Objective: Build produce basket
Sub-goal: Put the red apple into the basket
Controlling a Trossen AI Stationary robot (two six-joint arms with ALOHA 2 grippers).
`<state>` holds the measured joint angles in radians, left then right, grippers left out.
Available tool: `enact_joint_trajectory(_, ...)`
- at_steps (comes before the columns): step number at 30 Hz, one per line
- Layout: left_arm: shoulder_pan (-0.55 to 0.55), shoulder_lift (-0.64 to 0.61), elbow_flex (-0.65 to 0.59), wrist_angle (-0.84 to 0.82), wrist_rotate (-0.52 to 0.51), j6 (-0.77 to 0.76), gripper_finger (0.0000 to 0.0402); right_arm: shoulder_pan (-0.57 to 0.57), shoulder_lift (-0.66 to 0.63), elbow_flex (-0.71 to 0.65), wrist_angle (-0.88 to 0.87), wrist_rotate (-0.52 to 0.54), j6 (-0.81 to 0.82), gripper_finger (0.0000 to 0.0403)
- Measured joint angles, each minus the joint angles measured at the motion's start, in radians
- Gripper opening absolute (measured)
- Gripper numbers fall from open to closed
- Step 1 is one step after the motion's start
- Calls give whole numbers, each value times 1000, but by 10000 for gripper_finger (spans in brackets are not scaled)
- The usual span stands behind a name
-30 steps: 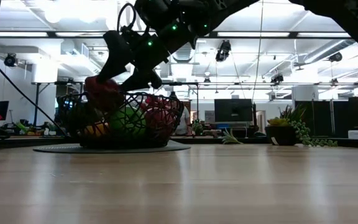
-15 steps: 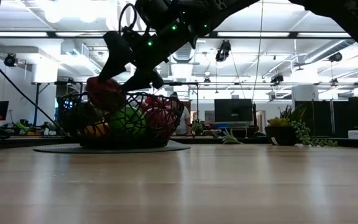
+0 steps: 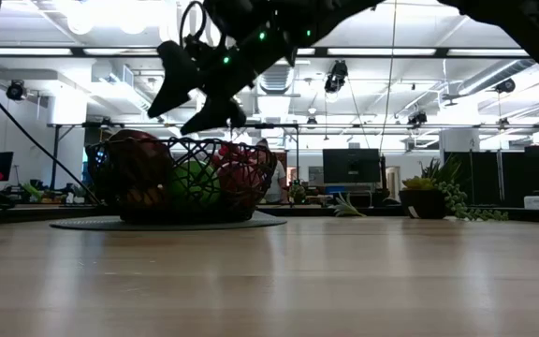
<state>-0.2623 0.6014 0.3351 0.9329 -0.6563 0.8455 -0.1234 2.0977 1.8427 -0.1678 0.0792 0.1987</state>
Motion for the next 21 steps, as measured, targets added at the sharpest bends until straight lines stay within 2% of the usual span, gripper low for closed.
enact_joint_trajectory(6,0,16,0,0,0,-2,288,5,-90,20,-165,16,-67,359)
enact_joint_trajectory(11,0,47,8,-1,-1,-35,288,37,-219,-54,-302,164,-94,359)
enact_joint_trajectory(17,0,118,36,-16,-1,-101,288,104,-396,-279,-249,285,-88,359)
enact_joint_trajectory(21,0,184,71,-25,-1,-160,288,147,-514,-478,-119,288,-85,359)
